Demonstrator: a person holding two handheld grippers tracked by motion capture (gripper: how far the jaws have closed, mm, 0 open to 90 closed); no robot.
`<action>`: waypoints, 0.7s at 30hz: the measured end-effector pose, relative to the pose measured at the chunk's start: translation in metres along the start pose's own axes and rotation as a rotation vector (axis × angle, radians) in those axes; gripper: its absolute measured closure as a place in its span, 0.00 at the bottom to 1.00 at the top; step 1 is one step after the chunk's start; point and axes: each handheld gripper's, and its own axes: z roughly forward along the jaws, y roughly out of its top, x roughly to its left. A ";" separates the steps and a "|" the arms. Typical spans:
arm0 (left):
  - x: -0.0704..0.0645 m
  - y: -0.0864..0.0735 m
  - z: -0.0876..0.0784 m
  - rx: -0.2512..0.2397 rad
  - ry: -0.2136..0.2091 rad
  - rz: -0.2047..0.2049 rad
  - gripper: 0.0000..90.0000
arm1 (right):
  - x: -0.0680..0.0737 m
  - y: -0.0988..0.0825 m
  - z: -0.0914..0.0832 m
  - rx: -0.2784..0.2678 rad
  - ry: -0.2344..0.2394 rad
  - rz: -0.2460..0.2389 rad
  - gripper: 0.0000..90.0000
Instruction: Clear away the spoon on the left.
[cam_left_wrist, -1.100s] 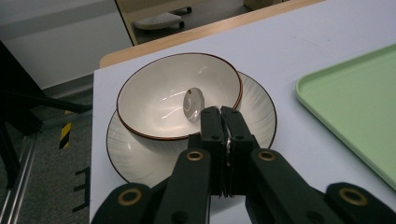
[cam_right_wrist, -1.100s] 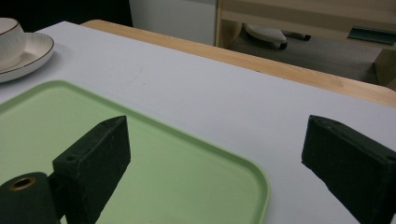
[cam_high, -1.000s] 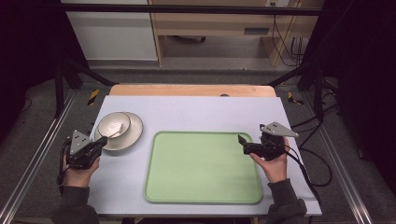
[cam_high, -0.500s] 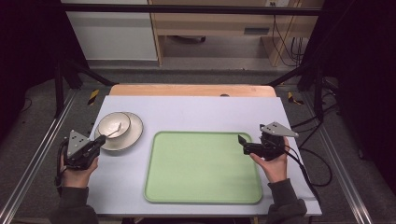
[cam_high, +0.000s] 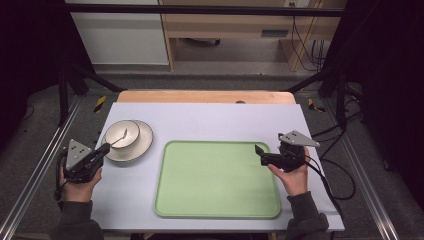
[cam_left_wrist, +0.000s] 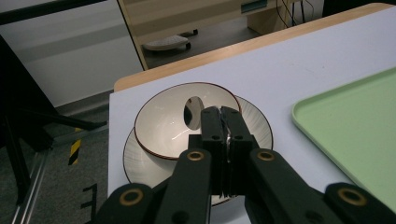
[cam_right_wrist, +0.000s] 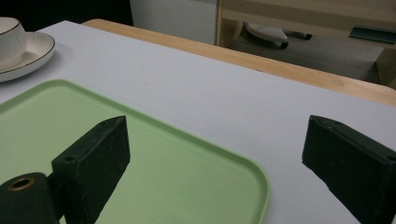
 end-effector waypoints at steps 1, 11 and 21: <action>0.000 0.001 -0.001 -0.002 -0.001 -0.002 0.99 | 0.000 0.000 0.000 0.000 0.000 0.000 0.09; -0.003 0.006 -0.008 -0.036 -0.005 0.005 0.99 | 0.000 0.000 -0.001 0.000 0.002 0.002 0.09; -0.011 0.014 -0.017 -0.070 -0.012 0.026 0.99 | 0.000 0.001 -0.001 0.004 0.002 -0.003 0.08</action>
